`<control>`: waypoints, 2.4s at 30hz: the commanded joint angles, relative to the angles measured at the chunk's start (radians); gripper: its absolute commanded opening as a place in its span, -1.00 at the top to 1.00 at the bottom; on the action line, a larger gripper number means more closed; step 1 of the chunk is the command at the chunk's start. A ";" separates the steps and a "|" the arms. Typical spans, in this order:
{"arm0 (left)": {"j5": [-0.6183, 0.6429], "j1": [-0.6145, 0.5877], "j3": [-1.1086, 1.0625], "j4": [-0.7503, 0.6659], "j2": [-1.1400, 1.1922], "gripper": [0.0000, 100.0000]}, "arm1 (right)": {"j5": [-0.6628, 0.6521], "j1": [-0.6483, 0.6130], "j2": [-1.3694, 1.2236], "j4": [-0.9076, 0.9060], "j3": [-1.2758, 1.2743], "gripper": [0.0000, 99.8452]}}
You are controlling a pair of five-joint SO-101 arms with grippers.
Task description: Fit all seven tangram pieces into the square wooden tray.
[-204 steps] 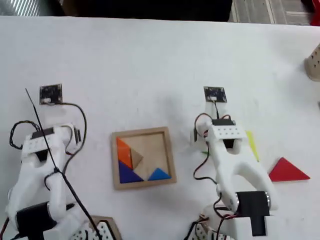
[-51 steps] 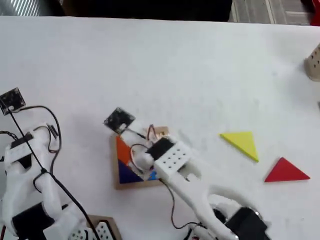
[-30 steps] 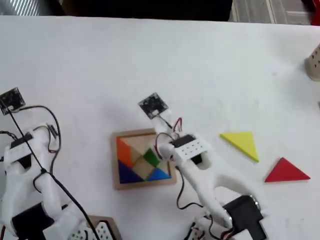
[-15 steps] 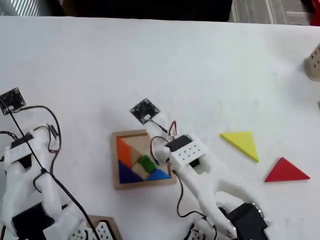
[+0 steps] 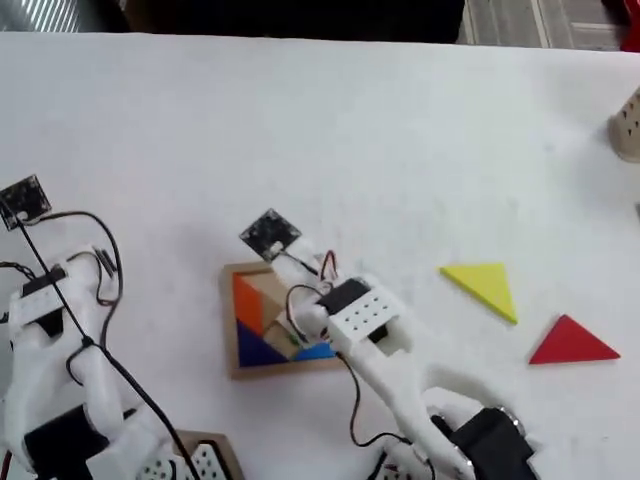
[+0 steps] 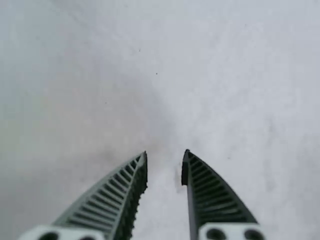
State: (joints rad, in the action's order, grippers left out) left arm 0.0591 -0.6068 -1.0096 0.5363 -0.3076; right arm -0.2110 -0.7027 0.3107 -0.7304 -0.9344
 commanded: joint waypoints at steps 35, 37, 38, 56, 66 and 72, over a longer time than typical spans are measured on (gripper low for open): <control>0.008 -0.002 0.023 -0.021 -0.018 0.73 | 0.041 0.070 -0.031 0.090 -0.008 0.96; 0.008 -0.002 0.023 -0.021 -0.018 0.73 | 0.041 0.045 -0.031 0.079 -0.009 0.96; 0.008 -0.002 0.025 -0.021 -0.018 0.73 | 0.041 0.031 -0.031 0.068 -0.008 0.96; 0.008 -0.002 0.025 -0.021 -0.018 0.73 | 0.051 -0.028 0.148 -0.005 -0.015 0.96; 0.008 -0.002 0.025 -0.021 -0.018 0.73 | 0.262 0.044 0.030 0.257 -0.040 0.96; 0.008 -0.002 0.025 -0.021 -0.018 0.73 | 0.262 0.030 -0.151 0.426 -0.006 0.96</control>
State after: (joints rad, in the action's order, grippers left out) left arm 0.0591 -0.6068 -1.0096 0.5363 -0.3076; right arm 0.0422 -0.6705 0.2018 -0.3606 -0.9820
